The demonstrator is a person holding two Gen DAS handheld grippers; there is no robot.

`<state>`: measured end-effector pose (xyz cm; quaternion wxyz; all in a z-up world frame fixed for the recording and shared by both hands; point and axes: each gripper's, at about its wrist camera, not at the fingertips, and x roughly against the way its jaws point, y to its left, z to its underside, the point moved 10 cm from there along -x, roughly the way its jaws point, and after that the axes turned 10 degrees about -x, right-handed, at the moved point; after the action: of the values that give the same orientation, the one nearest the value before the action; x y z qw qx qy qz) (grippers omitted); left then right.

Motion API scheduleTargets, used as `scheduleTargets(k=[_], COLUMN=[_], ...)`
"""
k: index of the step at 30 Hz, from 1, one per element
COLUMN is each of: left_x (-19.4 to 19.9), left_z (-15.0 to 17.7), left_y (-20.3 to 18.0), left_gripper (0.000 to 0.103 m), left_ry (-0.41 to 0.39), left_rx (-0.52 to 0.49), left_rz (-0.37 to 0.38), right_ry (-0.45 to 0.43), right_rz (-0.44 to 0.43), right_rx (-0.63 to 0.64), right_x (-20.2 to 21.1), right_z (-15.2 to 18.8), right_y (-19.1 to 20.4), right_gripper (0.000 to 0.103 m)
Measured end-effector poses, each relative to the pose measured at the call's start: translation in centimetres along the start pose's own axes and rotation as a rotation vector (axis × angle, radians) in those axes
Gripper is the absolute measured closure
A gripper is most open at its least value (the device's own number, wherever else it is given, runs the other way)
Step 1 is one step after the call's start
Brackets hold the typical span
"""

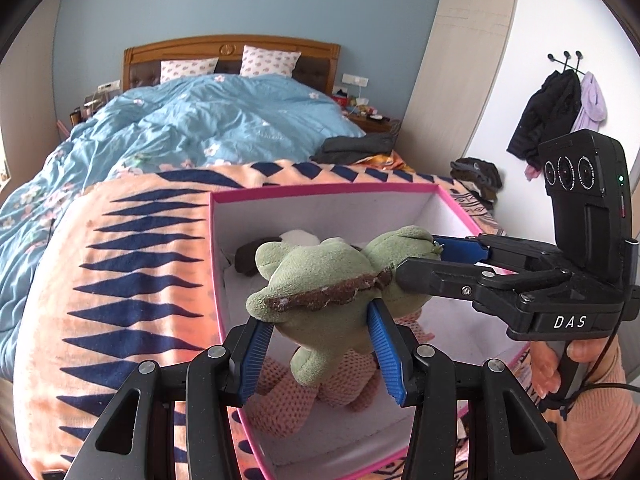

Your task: Organize objects

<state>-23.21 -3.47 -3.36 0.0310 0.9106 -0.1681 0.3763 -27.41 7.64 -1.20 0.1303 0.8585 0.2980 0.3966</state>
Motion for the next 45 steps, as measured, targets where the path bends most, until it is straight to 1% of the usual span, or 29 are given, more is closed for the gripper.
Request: scheduleTargets(k=[5, 7, 12, 17, 20, 21, 24, 26, 30, 33, 36, 39, 45], left_x=[-0.9, -1.0, -0.5, 0.4, 1.3, 1.7, 3.4, 4.7, 7.3, 8.4, 9.1, 9.2, 8.2], left_z=[0.5, 0.7, 0.9, 1.1, 1.3, 1.3, 1.3, 1.4, 1.9, 2.4, 3.2, 4.3, 7.0], left_y=[0.4, 0.6, 0.7, 0.5, 0.0, -0.2, -1.4, -2.3, -4.9, -6.8, -8.7, -10.5, -13.9], left_gripper=[0.053, 0.053, 0.053, 0.053, 0.051, 0.047, 0.041, 0.04, 0.037, 0.036, 0.035, 0.034, 0.034], left_ry=[0.027, 0.03, 0.009, -0.017, -0.038, -0.047, -0.095, -0.134, -0.202, -0.226, -0.239, -0.232, -0.181], left_rx=[0.017, 0.023, 0.015, 0.012, 0.018, 0.017, 0.013, 0.007, -0.01, -0.032, -0.056, -0.071, -0.097], left_rz=[-0.025, -0.046, -0.099, -0.108, -0.081, -0.073, -0.042, -0.024, 0.037, 0.064, 0.1, 0.141, 0.217], right_ry=[0.03, 0.029, 0.036, 0.051, 0.047, 0.043, 0.024, 0.011, -0.015, -0.029, -0.042, -0.052, -0.068], right_rz=[0.026, 0.044, 0.04, 0.035, 0.027, 0.024, 0.008, -0.008, -0.035, -0.049, -0.062, -0.072, -0.054], right_rx=[-0.021, -0.019, -0.01, 0.003, -0.001, 0.0, 0.003, 0.008, 0.021, 0.033, 0.049, 0.059, 0.067], right_x=[-1.1, -1.3, -1.2, -1.1, -0.6, -0.4, 0.7, 1.6, 3.3, 4.6, 6.1, 7.7, 11.0], right_z=[0.3, 0.4, 0.9, 1.9, 2.3, 2.4, 2.8, 3.1, 3.8, 4.6, 5.7, 7.1, 10.4], right_y=[-0.8, -1.0, -0.8, -0.6, -0.6, -0.5, -0.2, 0.3, 1.0, 1.5, 2.1, 2.5, 2.0], right_gripper=[0.045, 0.044, 0.044, 0.044, 0.044, 0.044, 0.044, 0.044, 0.044, 0.044, 0.044, 0.044, 0.044])
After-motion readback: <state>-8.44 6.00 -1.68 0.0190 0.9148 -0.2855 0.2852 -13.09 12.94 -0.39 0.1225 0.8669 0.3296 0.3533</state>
